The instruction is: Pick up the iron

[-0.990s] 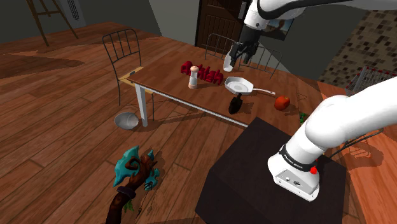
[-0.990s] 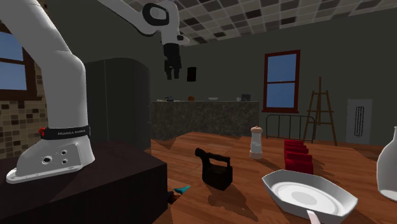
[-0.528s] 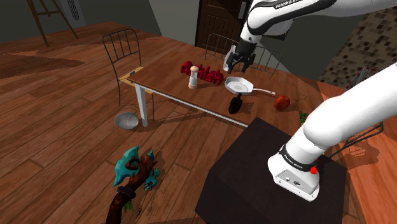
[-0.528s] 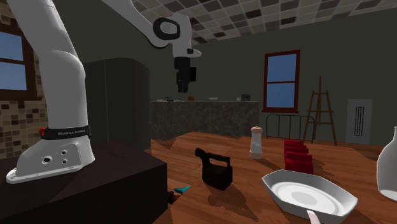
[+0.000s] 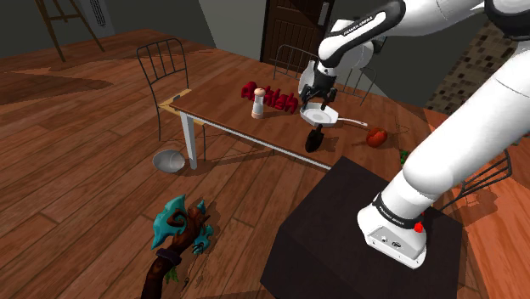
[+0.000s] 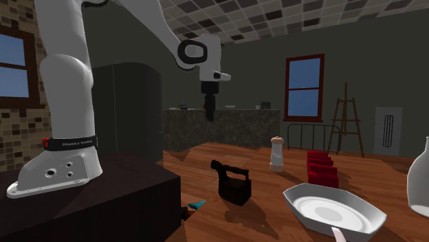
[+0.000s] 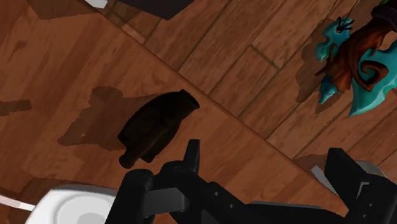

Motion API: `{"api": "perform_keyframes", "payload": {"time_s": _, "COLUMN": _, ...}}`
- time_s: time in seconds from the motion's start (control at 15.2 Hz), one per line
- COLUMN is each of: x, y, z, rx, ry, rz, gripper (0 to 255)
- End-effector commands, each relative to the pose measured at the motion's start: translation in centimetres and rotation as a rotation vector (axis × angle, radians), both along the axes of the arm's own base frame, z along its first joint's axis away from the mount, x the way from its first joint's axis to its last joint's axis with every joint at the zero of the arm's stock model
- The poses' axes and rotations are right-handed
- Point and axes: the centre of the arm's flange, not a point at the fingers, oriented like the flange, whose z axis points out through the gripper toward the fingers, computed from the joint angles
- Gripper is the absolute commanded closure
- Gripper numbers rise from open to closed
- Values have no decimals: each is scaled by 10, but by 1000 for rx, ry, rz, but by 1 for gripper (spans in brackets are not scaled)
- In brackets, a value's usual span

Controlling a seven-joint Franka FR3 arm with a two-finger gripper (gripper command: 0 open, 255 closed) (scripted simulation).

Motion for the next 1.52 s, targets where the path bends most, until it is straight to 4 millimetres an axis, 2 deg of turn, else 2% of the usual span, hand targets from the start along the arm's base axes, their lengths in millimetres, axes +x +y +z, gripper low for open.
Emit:
{"api": "perform_keyframes", "payload": {"time_s": 0.0, "x": 2, "y": -17, "z": -24, "rx": 7, "ry": 6, "rz": -54, "gripper": 0}}
{"api": "perform_keyframes", "payload": {"time_s": 0.4, "x": 1, "y": -64, "z": -89, "rx": 29, "ry": 26, "rz": -211, "gripper": 0}}
{"api": "perform_keyframes", "payload": {"time_s": 0.79, "x": -8, "y": -109, "z": -156, "rx": 52, "ry": 45, "rz": -369, "gripper": 0}}
{"api": "perform_keyframes", "payload": {"time_s": 1.32, "x": -10, "y": -113, "z": -200, "rx": 54, "ry": 47, "rz": -384, "gripper": 0}}
{"api": "perform_keyframes", "payload": {"time_s": 1.45, "x": -10, "y": -113, "z": -203, "rx": 54, "ry": 47, "rz": -384, "gripper": 0}}
